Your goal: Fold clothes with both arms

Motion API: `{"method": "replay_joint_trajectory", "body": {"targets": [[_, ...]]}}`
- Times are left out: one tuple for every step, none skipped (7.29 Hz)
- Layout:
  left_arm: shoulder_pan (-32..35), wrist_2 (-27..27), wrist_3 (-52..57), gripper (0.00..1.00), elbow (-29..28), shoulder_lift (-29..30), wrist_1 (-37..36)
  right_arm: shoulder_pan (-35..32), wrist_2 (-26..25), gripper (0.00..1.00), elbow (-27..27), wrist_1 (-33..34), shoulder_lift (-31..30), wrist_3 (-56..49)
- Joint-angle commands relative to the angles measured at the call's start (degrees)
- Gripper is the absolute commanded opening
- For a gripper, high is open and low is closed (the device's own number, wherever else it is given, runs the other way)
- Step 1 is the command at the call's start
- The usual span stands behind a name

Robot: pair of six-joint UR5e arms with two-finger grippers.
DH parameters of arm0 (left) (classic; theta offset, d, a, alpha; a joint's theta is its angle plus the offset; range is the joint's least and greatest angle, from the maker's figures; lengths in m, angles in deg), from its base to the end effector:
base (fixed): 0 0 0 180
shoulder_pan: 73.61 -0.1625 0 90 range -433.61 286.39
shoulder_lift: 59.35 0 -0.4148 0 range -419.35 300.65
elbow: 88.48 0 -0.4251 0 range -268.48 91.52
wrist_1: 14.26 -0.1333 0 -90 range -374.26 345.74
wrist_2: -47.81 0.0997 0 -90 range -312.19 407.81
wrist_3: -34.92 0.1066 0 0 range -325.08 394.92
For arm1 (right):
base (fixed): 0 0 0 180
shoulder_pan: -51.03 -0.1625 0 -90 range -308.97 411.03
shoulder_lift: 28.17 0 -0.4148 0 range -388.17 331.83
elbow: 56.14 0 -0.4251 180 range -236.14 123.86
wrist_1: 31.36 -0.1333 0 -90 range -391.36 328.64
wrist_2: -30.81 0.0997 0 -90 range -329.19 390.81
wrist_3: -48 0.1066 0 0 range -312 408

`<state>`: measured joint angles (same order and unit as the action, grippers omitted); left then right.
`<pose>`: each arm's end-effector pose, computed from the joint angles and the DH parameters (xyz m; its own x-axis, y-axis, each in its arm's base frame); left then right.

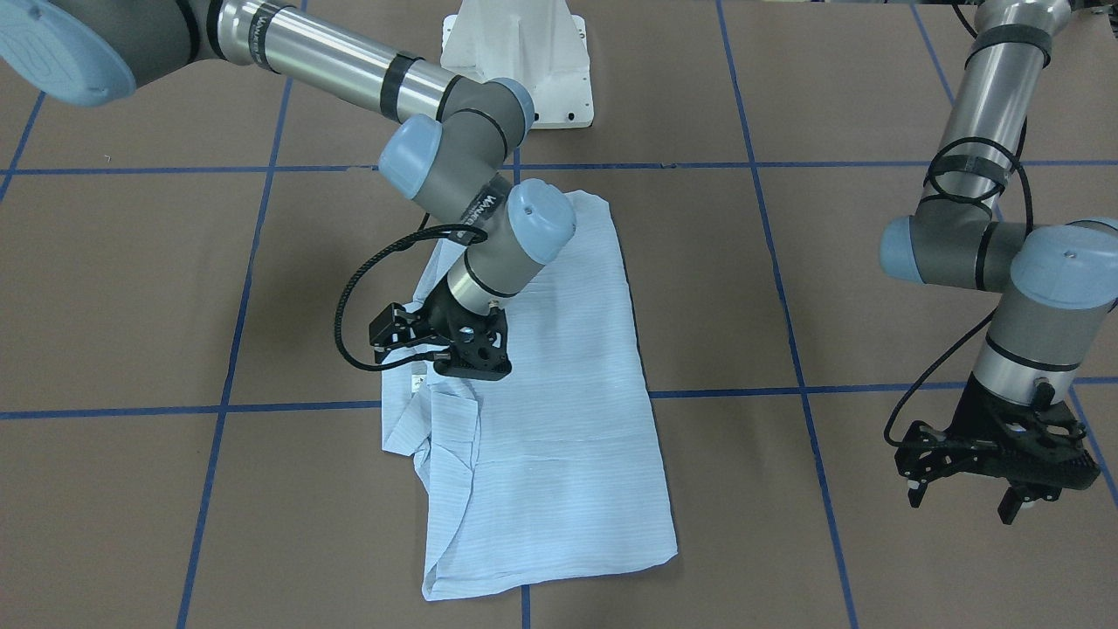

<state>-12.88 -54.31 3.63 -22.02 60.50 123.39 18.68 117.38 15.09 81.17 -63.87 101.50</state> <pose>0.2807 -0.7276 0.4562 0.8073 0.2685 -0.5255 0.1540 0.7638 0.6268 -0.6044 -0.5481 0.2388 0.9862 -0.0782 0.1462 0.0511 0.9822 0.1807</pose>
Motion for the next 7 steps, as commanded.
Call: {"method": "replay_joint_trajectory", "body": {"targets": [[0.0, 0.0, 0.0, 1.00, 0.0, -0.1, 0.2, -2.9, -0.2, 1.00, 15.2, 2.1, -13.9, -6.8], [0.0, 0.0, 0.0, 1.00, 0.0, -0.1, 0.2, -3.8, -0.2, 1.00, 20.8, 1.8, -18.0, -9.7], [0.0, 0.0, 0.0, 1.00, 0.2, -0.1, 0.2, -3.9, 0.1, 1.00, 25.3, 0.9, -21.1, -9.5], [0.0, -0.3, 0.0, 1.00, 0.5, -0.2, 0.2, -4.0, 0.8, 1.00, 29.0, -3.6, -22.7, -8.8], [0.0, -4.1, -0.1, 1.00, 1.6, -0.3, 0.2, -4.0, 4.4, 1.00, 31.4, -9.6, -23.6, -6.3], [0.0, -8.2, -1.2, 1.00, 5.7, -3.5, 0.1, -4.1, 7.4, 1.00, 33.2, -14.1, -24.0, -1.7], [-0.4, -11.3, -8.5, 1.00, 12.5, -6.6, -0.3, -4.0, 8.1, 1.00, 36.7, -16.8, -25.7, 2.4]]}}
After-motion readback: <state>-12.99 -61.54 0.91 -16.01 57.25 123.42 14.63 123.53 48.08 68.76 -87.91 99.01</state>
